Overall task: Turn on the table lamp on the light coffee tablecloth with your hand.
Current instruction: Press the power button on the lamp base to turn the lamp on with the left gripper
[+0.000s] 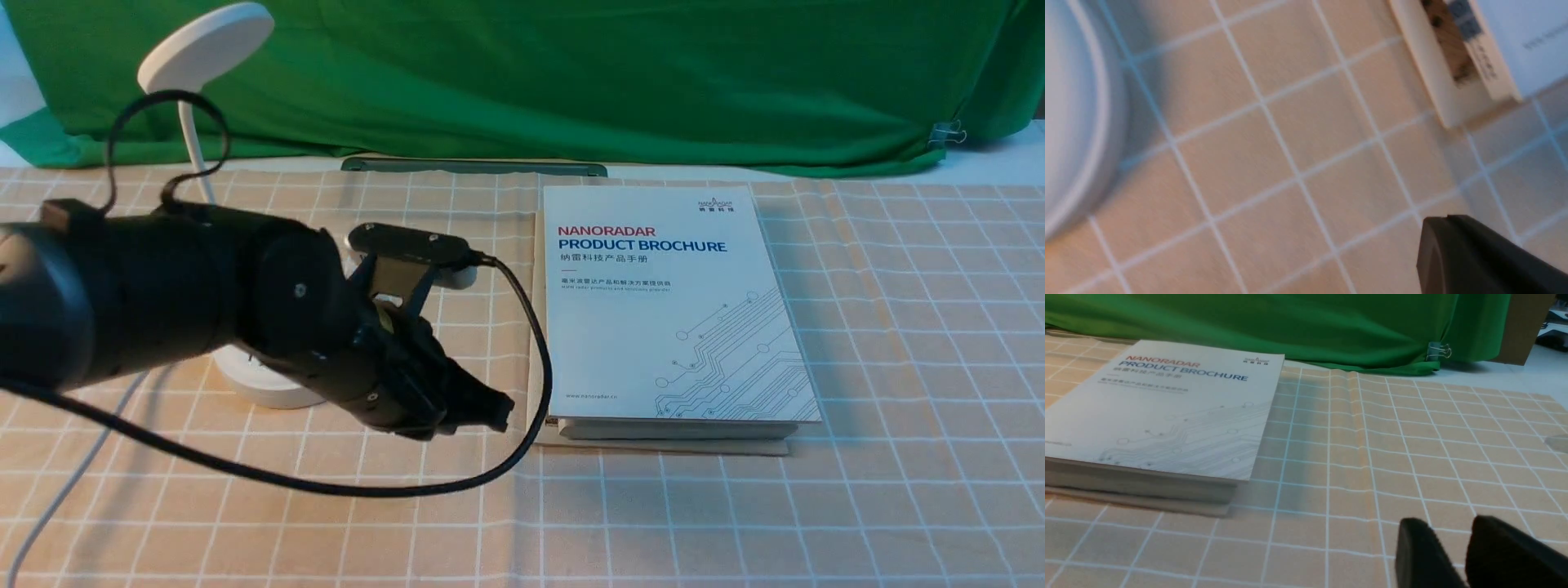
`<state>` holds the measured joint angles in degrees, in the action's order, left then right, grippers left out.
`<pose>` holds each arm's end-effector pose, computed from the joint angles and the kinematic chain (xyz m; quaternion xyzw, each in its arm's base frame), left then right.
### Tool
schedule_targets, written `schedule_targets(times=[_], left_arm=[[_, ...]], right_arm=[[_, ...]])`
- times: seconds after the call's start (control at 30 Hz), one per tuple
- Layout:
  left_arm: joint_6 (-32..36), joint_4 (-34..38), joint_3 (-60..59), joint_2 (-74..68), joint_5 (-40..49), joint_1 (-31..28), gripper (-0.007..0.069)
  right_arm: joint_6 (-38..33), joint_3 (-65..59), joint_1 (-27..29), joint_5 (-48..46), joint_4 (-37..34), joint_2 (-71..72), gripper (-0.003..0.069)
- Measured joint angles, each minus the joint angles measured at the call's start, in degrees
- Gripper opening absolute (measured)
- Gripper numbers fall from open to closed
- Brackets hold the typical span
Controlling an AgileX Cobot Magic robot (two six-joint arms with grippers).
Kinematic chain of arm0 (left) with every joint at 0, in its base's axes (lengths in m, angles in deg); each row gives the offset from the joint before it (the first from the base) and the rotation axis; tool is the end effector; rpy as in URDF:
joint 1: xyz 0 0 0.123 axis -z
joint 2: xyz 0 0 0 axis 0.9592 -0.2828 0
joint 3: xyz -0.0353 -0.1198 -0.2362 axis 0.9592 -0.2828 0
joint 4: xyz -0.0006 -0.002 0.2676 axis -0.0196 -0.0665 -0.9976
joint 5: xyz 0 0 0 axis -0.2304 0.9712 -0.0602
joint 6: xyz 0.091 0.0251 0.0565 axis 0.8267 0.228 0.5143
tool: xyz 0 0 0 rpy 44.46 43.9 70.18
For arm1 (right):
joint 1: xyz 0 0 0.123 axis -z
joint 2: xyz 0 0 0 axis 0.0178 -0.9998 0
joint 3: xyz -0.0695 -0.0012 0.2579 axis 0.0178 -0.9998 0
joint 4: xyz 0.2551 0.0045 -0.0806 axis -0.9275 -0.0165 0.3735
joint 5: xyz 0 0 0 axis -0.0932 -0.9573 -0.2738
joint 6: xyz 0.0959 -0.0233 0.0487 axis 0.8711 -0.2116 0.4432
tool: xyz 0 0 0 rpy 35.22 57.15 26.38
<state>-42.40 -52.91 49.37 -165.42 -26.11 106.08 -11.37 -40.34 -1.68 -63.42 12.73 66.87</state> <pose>0.2966 -0.1976 0.1716 0.2079 0.9444 -0.1187 0.2252 0.1084 0.0070 0.1859 -0.0527 0.7557 -0.0032 0.6528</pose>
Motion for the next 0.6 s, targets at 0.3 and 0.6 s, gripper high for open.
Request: schedule_targets(times=[0.3, 0.6], left_arm=[[-11.3, -9.7, 7.1, -7.8, -4.5, -8.2, -0.0001], [-11.4, -11.1, 9.9, -12.7, -6.6, -13.9, -0.0002]], right_arm=[[0.1, 0.0, 0.0, 0.0, 0.0, 0.0, 0.0239], [0.1, 0.0, 0.0, 0.0, 0.0, 0.0, 0.0239]])
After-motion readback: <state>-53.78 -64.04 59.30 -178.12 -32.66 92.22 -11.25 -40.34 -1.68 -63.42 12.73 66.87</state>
